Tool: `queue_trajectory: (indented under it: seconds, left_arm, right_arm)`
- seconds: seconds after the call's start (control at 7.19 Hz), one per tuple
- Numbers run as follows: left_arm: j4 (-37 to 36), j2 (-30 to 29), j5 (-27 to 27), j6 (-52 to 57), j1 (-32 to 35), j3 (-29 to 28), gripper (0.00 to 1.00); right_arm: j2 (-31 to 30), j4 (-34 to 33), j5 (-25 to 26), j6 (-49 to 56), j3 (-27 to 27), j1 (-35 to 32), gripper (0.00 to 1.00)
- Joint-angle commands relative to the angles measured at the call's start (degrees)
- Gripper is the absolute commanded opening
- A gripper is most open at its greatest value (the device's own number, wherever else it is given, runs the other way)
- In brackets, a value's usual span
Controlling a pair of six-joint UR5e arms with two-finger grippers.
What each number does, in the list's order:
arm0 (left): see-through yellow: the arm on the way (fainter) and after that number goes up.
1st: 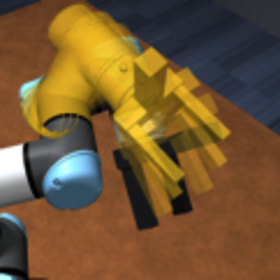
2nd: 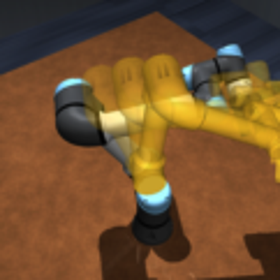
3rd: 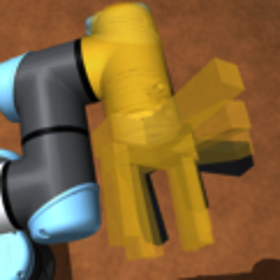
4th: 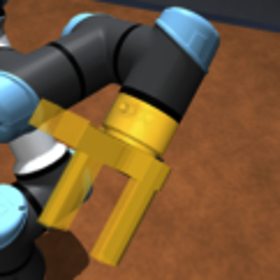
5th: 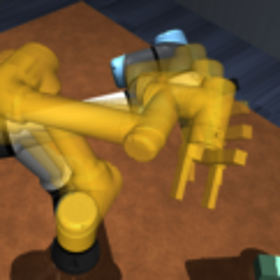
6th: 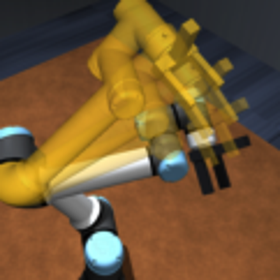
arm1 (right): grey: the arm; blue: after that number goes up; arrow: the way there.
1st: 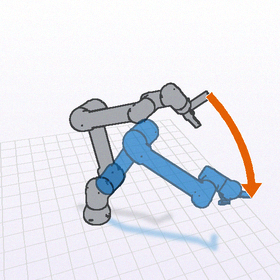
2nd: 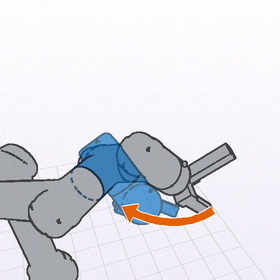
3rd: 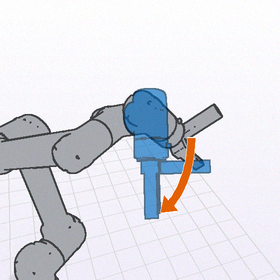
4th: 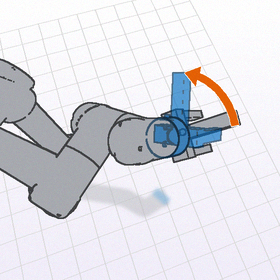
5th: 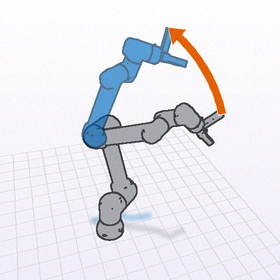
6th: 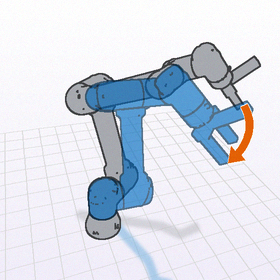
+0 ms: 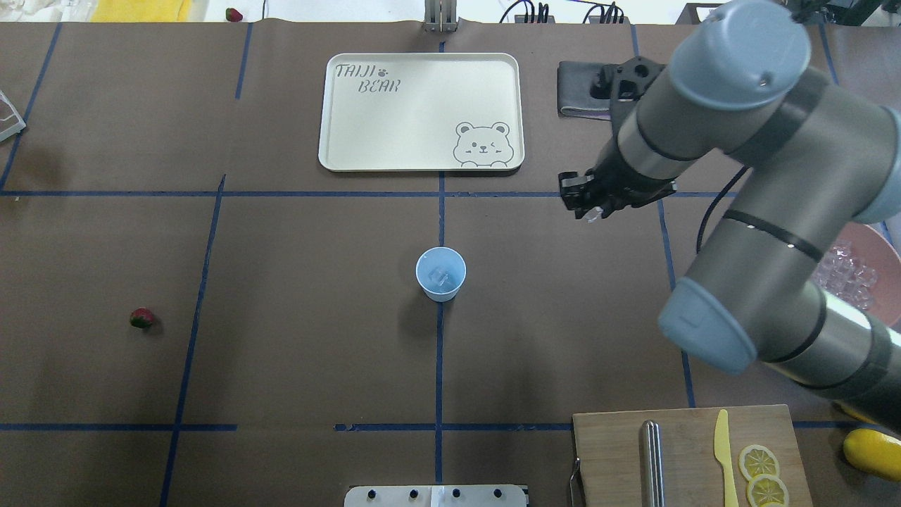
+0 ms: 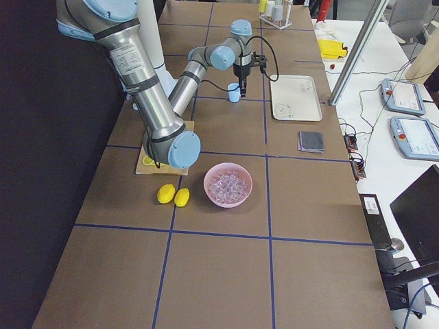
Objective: Put ice and strawberries in cup
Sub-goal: 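Carry the third ice cube with the right gripper over the cup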
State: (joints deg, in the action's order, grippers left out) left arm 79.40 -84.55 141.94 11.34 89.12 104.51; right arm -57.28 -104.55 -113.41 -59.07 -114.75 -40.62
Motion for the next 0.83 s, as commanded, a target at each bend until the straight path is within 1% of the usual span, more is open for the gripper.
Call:
queue_trajectory:
  seconds: [0.0,0.14,0.28,0.42,0.69]
  left_arm:
    - [0.0,0.0,0.0,0.0,0.0,-0.1,1.0]
    - [0.0,0.0,0.0,0.0,0.0,-0.1,1.0]
    - [0.0,0.0,0.0,0.0,0.0,-0.1,1.0]
    - [0.1,0.0,0.0,0.0,0.0,-0.1,1.0]
    - [0.1,0.0,0.0,0.0,0.0,0.0,1.0]
  right_arm:
    - [8.7,-0.5,5.5,-9.2,5.4,6.7,0.04]
    - [10.9,-0.5,7.0,-10.9,7.3,8.9,0.04]
    - [14.2,-0.3,8.5,-13.2,10.9,10.5,0.04]
    - [16.8,-0.2,8.6,-14.0,14.3,11.2,0.04]
    - [16.6,-0.1,10.3,-14.2,16.2,13.4,0.04]
